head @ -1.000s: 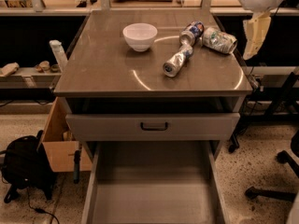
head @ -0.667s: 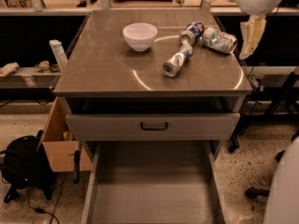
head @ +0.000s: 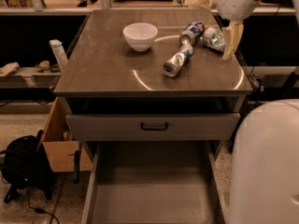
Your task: Place redbull can into middle drawer
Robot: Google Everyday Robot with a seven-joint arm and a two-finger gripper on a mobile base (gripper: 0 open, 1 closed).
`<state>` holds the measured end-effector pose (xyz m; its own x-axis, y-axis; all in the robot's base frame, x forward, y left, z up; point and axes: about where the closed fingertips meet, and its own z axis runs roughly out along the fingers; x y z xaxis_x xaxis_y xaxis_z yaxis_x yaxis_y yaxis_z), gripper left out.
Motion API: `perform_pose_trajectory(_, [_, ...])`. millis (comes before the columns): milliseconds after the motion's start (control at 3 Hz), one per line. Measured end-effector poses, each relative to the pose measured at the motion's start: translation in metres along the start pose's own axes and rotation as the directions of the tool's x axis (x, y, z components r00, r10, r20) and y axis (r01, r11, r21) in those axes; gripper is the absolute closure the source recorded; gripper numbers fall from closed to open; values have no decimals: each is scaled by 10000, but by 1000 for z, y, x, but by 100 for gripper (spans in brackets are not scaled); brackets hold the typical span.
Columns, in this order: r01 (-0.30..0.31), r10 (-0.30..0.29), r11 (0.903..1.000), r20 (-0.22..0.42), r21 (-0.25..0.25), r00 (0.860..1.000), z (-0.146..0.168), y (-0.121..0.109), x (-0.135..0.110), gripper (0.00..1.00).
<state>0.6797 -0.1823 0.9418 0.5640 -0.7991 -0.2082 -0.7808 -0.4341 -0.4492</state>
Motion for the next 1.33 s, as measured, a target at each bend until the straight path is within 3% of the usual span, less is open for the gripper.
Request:
perform_pose_trajectory(333, [651, -649, 9979, 355, -53, 9973, 18, -18, -11, 0])
perform_pose_trajectory(667, [942, -922, 9951, 635, -285, 9937, 51, -38, -20, 0])
perform_pose_trajectory(1333, [972, -933, 9945, 878, -403, 9918, 109, -68, -29, 0])
